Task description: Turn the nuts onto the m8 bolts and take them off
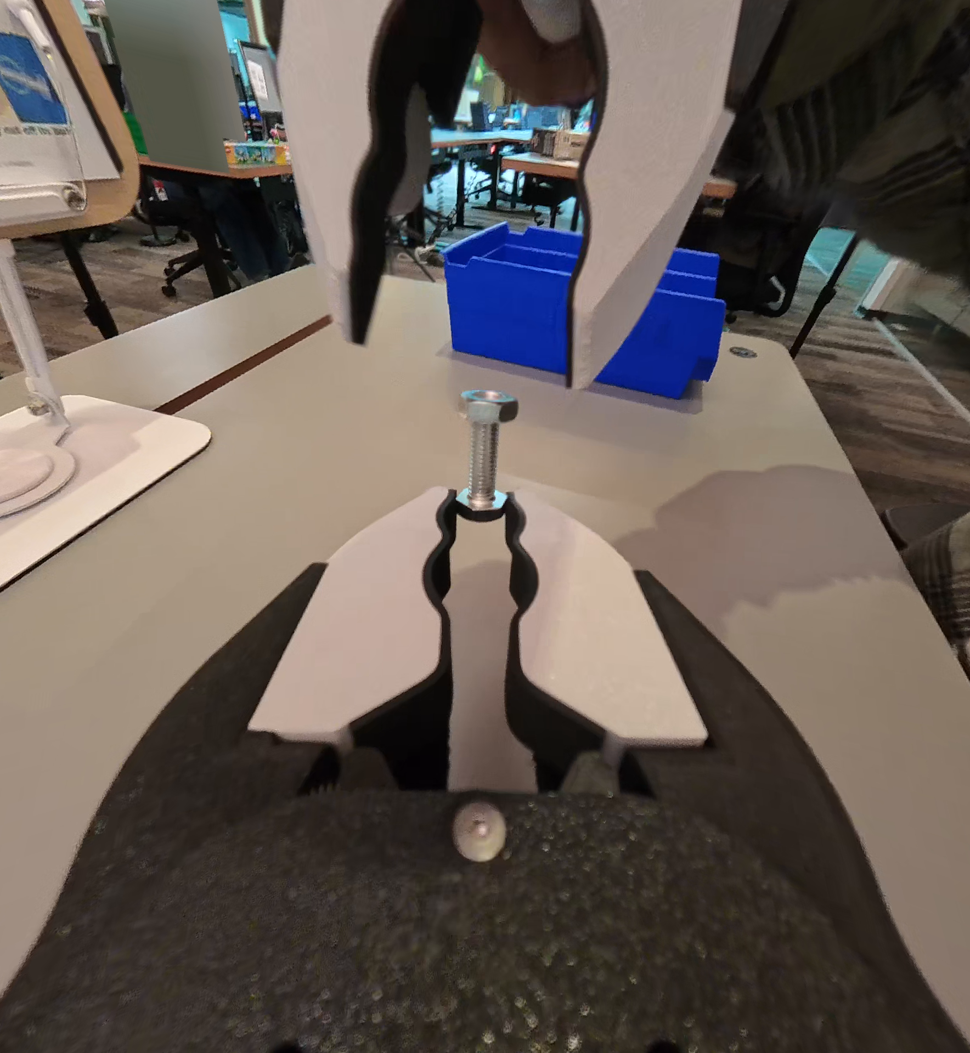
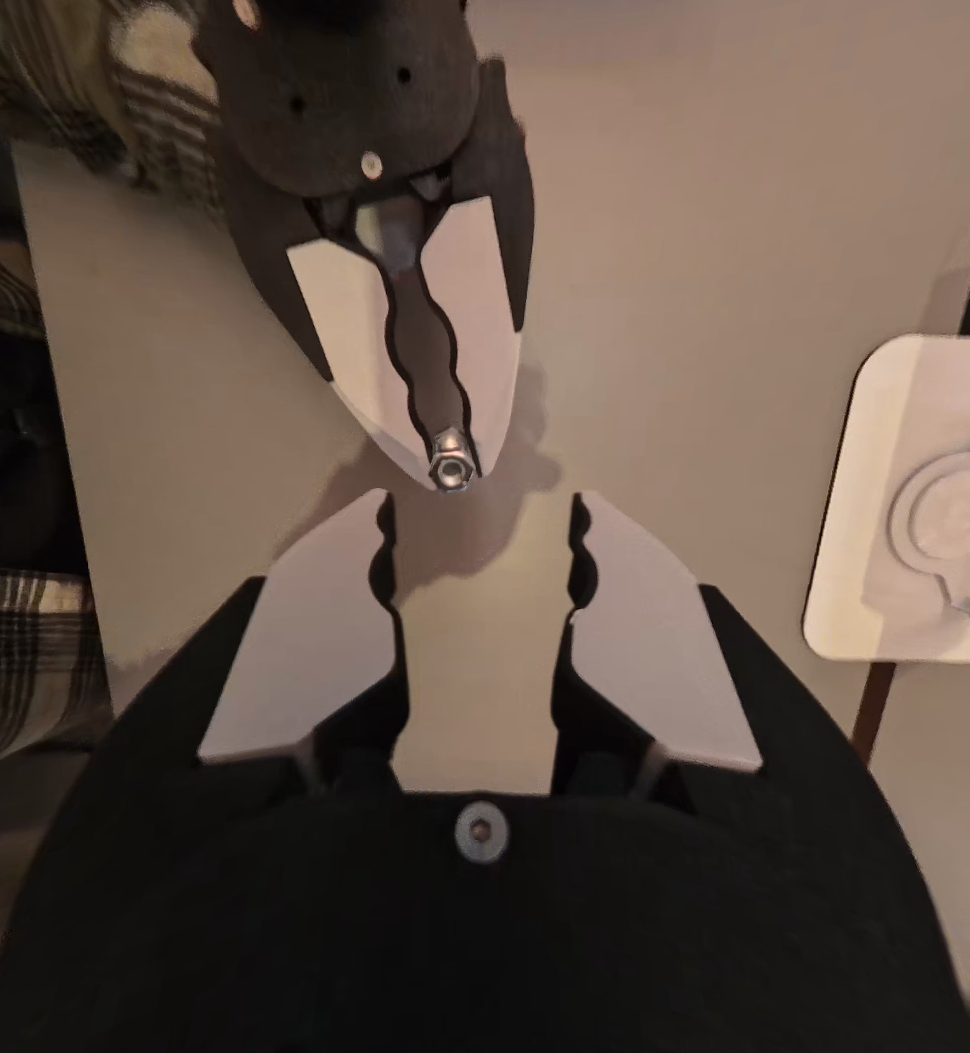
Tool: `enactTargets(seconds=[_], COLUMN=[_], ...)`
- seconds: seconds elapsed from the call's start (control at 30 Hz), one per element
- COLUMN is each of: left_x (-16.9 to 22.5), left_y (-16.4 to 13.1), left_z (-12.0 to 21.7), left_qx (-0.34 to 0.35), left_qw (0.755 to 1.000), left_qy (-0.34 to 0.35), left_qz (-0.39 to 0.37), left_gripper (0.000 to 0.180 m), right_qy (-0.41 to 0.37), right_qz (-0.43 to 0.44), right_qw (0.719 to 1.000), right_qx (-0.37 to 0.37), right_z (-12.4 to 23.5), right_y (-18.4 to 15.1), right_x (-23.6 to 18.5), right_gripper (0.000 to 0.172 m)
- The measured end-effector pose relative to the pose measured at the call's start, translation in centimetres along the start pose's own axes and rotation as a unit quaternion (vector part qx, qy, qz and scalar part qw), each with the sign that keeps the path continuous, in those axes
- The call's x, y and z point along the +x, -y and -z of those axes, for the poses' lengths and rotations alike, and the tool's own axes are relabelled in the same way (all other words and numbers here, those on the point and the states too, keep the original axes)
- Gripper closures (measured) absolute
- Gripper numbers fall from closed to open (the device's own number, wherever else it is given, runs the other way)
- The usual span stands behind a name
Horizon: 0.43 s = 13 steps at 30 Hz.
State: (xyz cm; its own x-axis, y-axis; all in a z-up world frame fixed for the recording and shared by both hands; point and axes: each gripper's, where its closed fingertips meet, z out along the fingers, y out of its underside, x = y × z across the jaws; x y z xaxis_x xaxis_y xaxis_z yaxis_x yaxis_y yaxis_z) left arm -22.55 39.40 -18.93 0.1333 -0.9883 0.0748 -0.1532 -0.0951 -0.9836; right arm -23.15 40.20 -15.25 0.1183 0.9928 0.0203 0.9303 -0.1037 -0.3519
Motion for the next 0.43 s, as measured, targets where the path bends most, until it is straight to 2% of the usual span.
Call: enactTargets(seconds=[0.03,0.13,0.27,0.33,0.43], left_x=[0.1,0.3,0.4,0.5,0.7], left_y=[0.3,1.0,1.3,1.2,1.1], left_z=[0.2,0.6,0.7,0.5,0.3], left_qx=[0.009,0.035,0.047,0.044,0.044], left_qw=[1.000,0.999,0.998,0.998,0.998], left_qy=[-0.006,-0.017,-0.024,-0.027,-0.030], left_qz=[0.002,0.013,0.020,0.020,0.018], left_gripper=[0.165,0.165,0.165,0.165,0.165], right_qy=[0.005,0.007,-0.003,-0.011,-0.012], right_qz=[-0.001,0.002,-0.010,-0.014,-0.017], right_qw=[0.999,0.978,0.930,0.916,0.919], right_qx=[0.048,0.207,0.368,0.401,0.394], right_z=[0.3,1.1,1.9,2.0,0.6], right_y=[0.5,1.6,2.6,2.7,2.3], right_x=[-0.1,-0.8,-2.4,-3.1,-3.7], right_gripper=[0.107,0.088,0.084,0.084,0.083])
